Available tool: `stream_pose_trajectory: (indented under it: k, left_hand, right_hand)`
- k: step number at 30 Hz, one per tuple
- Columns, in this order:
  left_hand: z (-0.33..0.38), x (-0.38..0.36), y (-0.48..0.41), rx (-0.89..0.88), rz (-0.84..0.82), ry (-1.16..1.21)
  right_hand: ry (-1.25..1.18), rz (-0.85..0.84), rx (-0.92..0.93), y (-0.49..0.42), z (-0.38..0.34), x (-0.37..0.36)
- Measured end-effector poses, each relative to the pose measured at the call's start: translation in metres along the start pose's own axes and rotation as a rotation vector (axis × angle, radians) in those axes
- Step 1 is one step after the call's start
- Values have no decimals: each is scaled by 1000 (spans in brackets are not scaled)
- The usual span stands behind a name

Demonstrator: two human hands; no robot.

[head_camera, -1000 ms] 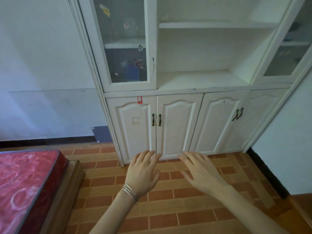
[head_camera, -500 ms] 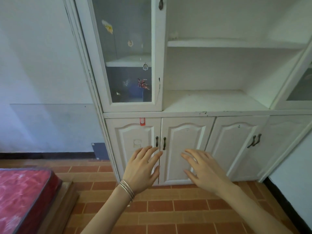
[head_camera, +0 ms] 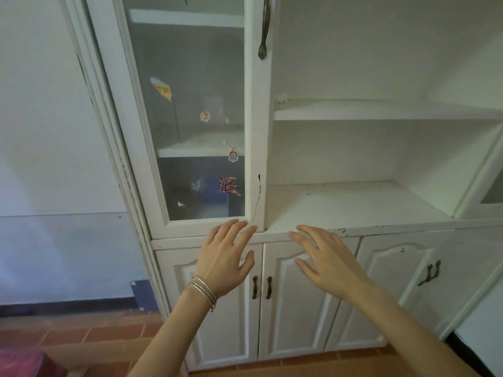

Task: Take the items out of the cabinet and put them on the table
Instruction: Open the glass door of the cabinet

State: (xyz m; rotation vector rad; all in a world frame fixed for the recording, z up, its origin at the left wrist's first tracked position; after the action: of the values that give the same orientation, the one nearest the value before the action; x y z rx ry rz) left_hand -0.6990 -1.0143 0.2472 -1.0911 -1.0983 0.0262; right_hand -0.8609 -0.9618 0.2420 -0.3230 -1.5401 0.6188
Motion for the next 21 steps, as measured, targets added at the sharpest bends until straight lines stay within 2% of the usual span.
stream_pose_trajectory:
  k: [6, 13, 21]
  left_hand:
    - [-17, -16, -61, -11, 37, -48]
    - [-33, -31, -144, -104, 111, -173]
    - [-33, 4, -260, -210, 282, -303]
  right_hand:
    - [11, 63, 35, -54, 21, -7]
    - [47, 152, 134, -122, 73, 1]
    - [62, 316, 217, -224, 117, 44]
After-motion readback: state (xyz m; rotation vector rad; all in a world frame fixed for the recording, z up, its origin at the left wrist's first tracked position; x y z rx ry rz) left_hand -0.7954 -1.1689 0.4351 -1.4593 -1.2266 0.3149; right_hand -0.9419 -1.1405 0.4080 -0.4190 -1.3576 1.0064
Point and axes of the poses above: each hand's wrist, its own y-axis away from the middle knuckle, its own x-axis out of the back of the hand, z = x × y, the point moved 9 cm from there along -y, towards the middle knuckle, and after that the axes turned 9 degrees about z, right-handed, at the moved point
